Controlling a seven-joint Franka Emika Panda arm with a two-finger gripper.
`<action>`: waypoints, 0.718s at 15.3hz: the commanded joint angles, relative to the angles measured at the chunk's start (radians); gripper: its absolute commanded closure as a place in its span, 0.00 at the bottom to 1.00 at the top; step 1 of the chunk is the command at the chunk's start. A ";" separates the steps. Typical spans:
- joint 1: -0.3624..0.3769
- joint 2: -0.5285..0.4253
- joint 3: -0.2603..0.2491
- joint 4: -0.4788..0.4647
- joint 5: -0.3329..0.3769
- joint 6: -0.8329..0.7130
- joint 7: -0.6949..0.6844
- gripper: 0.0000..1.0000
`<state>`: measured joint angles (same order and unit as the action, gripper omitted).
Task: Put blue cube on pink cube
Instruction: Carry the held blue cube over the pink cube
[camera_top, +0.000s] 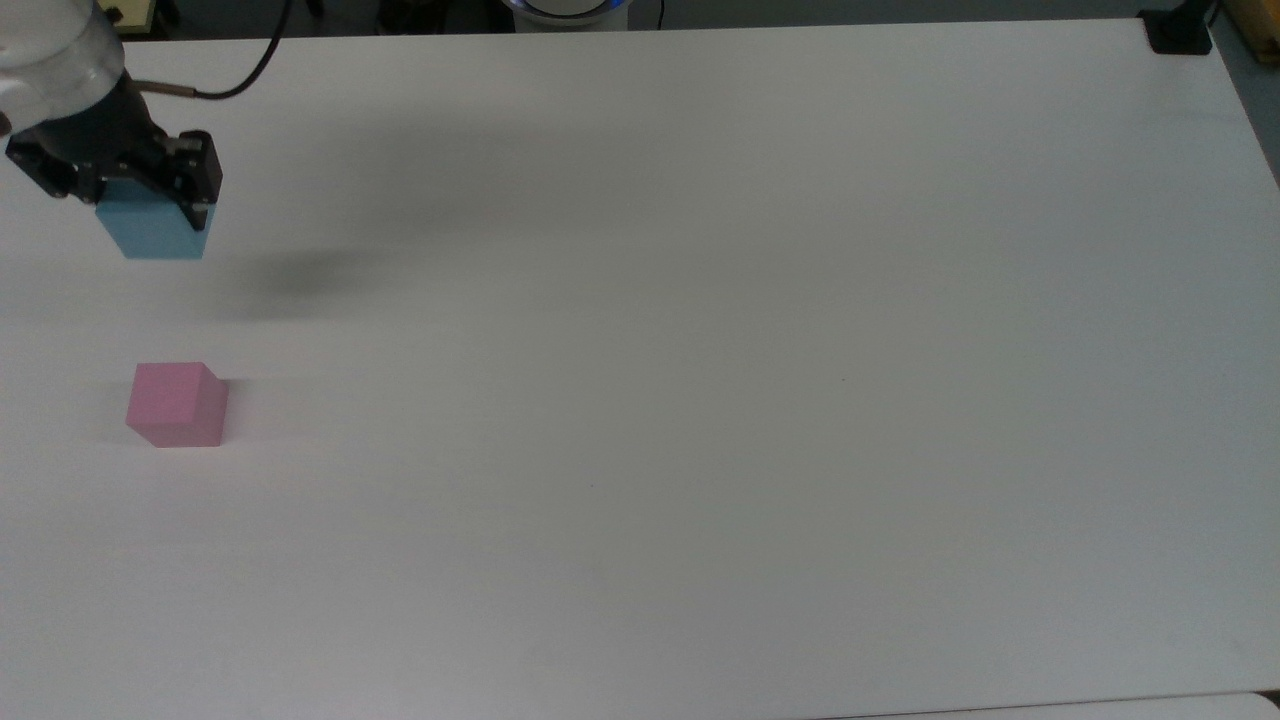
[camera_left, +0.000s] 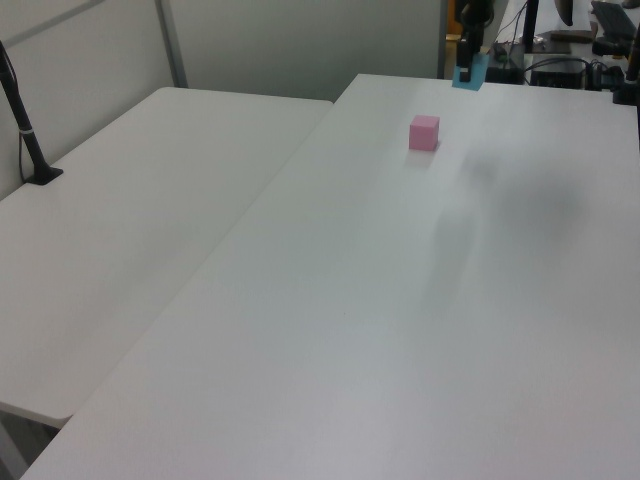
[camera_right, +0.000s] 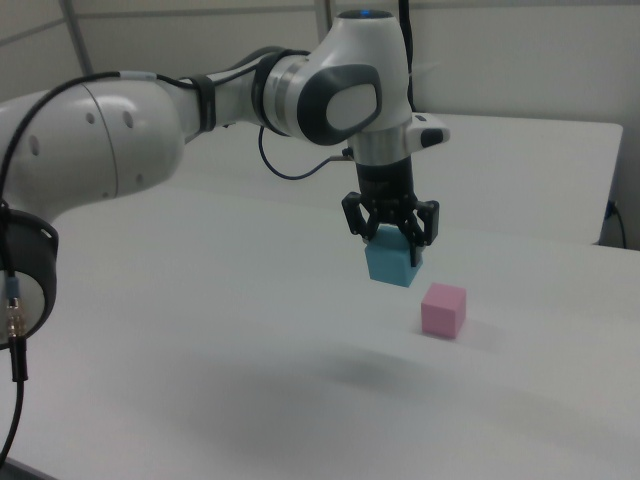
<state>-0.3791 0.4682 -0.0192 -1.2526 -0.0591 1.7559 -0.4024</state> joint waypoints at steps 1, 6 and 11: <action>0.031 0.059 -0.018 0.028 0.002 0.095 0.025 0.69; 0.054 0.147 -0.031 0.032 -0.001 0.257 0.045 0.69; 0.057 0.199 -0.050 0.051 0.001 0.324 0.045 0.69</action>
<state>-0.3443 0.6369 -0.0378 -1.2370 -0.0593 2.0528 -0.3718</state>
